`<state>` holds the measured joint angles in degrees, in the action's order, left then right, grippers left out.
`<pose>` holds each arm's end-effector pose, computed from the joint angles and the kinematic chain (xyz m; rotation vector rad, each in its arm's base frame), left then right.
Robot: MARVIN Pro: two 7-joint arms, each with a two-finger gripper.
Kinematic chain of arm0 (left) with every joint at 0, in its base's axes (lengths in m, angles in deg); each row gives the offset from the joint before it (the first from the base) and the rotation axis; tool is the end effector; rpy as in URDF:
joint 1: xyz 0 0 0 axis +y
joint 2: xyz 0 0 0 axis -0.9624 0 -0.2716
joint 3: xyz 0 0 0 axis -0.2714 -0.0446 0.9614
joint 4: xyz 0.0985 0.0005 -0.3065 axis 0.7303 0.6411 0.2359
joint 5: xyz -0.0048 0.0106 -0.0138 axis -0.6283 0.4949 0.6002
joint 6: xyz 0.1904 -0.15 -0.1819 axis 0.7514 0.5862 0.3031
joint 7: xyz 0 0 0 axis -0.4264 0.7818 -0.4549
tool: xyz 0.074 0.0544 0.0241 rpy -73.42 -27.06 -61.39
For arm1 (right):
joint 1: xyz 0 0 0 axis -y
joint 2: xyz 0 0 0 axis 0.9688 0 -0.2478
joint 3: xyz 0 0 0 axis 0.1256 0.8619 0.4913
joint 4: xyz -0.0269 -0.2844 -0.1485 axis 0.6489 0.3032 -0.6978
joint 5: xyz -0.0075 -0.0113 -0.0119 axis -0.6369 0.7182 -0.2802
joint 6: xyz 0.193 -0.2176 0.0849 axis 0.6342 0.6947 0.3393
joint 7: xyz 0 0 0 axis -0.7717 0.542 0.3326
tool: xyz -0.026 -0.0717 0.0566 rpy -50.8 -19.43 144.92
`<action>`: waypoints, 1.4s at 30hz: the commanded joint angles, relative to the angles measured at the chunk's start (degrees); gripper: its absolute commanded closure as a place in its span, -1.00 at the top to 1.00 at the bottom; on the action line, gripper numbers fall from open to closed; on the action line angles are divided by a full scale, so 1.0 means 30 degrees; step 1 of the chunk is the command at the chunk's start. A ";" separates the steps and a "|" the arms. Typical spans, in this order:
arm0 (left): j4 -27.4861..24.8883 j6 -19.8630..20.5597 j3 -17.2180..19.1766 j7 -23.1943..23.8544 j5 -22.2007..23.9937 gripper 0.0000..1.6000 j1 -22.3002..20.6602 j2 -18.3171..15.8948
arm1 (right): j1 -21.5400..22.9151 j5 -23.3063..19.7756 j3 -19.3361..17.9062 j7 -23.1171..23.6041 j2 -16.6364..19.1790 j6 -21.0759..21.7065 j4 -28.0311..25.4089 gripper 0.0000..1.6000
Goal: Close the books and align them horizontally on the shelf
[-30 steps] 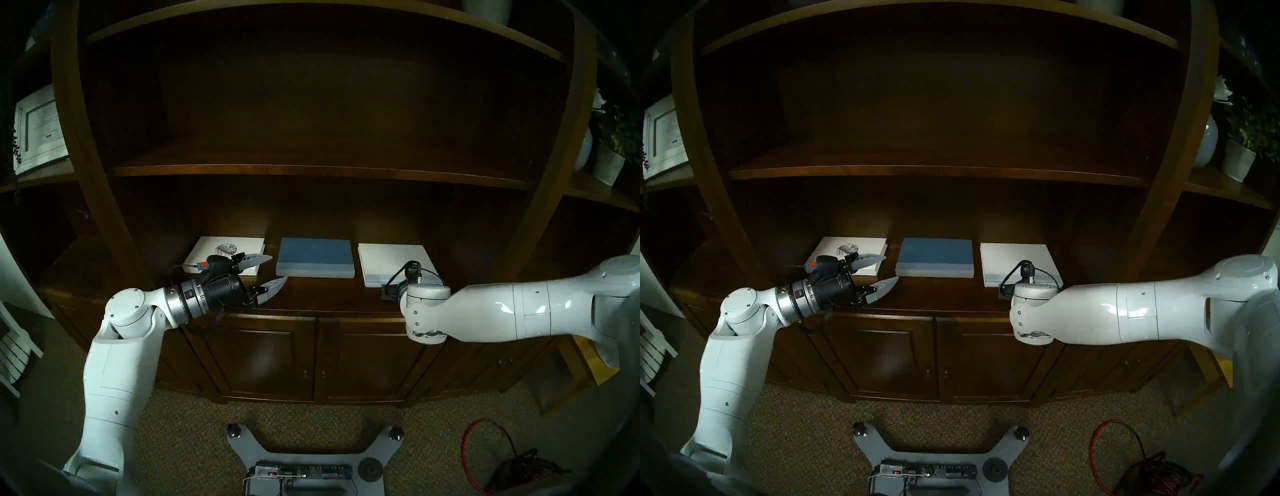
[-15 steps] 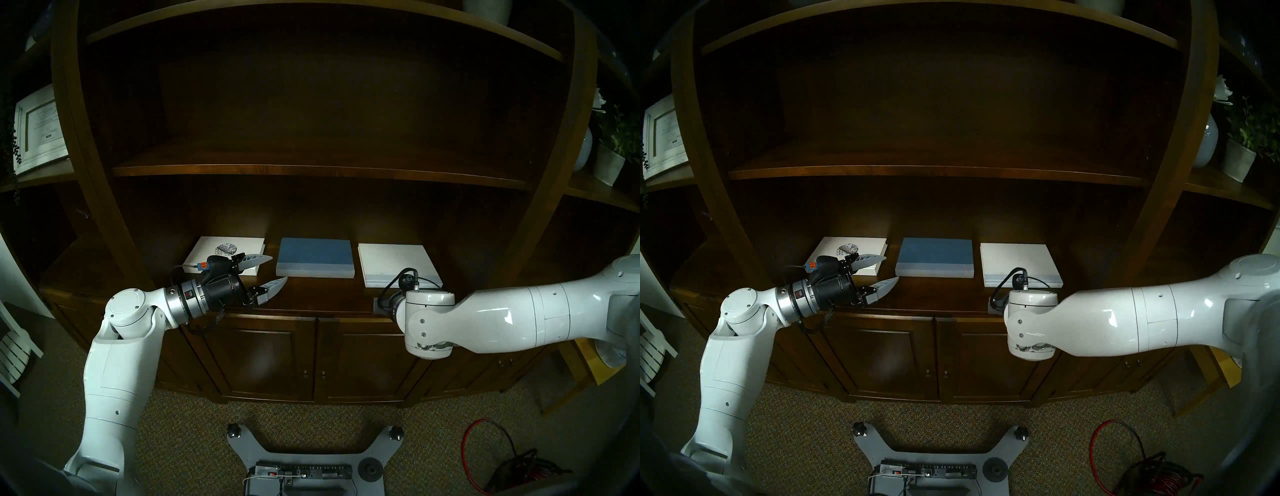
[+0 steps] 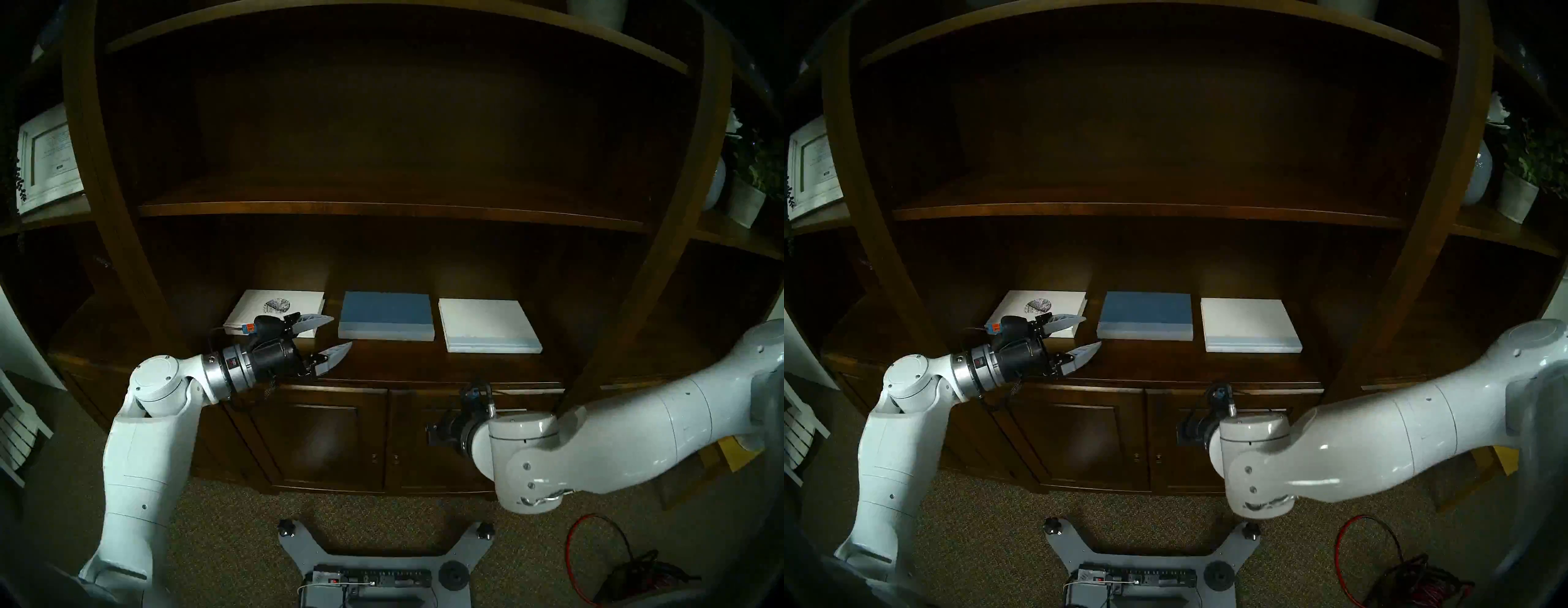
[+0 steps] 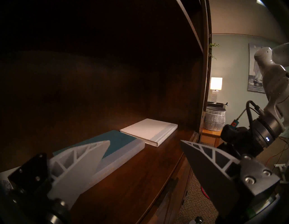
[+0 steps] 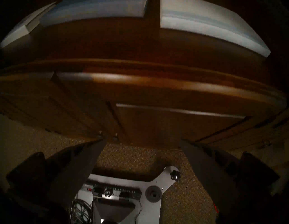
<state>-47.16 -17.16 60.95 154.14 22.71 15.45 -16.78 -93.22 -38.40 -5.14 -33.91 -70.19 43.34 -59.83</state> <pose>0.3684 0.0885 -0.2979 1.6426 -0.8935 1.5950 0.2773 0.0344 -0.2986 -2.9585 -0.1868 -0.9310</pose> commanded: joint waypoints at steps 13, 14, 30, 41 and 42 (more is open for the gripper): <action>-0.0294 -0.0087 0.0137 0.0040 -0.0003 1.00 -0.0453 0.0017 | 0.2343 0.3682 0.1500 -0.0885 0.4568 -0.0800 -0.4143 1.00; -0.0295 -0.0088 0.0141 0.0045 -0.0010 1.00 -0.0457 0.0021 | 0.2543 0.3922 0.1465 -0.0948 0.4618 -0.0861 -0.4178 1.00; -0.0314 -0.0099 0.0203 0.0106 -0.0100 1.00 -0.0498 0.0090 | 0.4119 0.7956 0.1432 0.0107 0.7670 -0.0451 -0.4611 1.00; -0.0341 -0.0102 0.0251 0.0147 -0.0135 1.00 -0.0538 0.0139 | 0.4012 1.0145 0.2568 0.1998 0.9131 0.0576 -0.4611 1.00; -0.0346 -0.0102 0.0256 0.0150 -0.0137 1.00 -0.0544 0.0144 | 0.4043 1.0392 0.2677 0.2221 0.9285 0.0663 -0.4611 1.00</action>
<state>-46.96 -17.28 61.37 154.67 21.86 15.48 -16.28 -82.71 -12.23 2.30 -30.39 -46.39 43.96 -73.25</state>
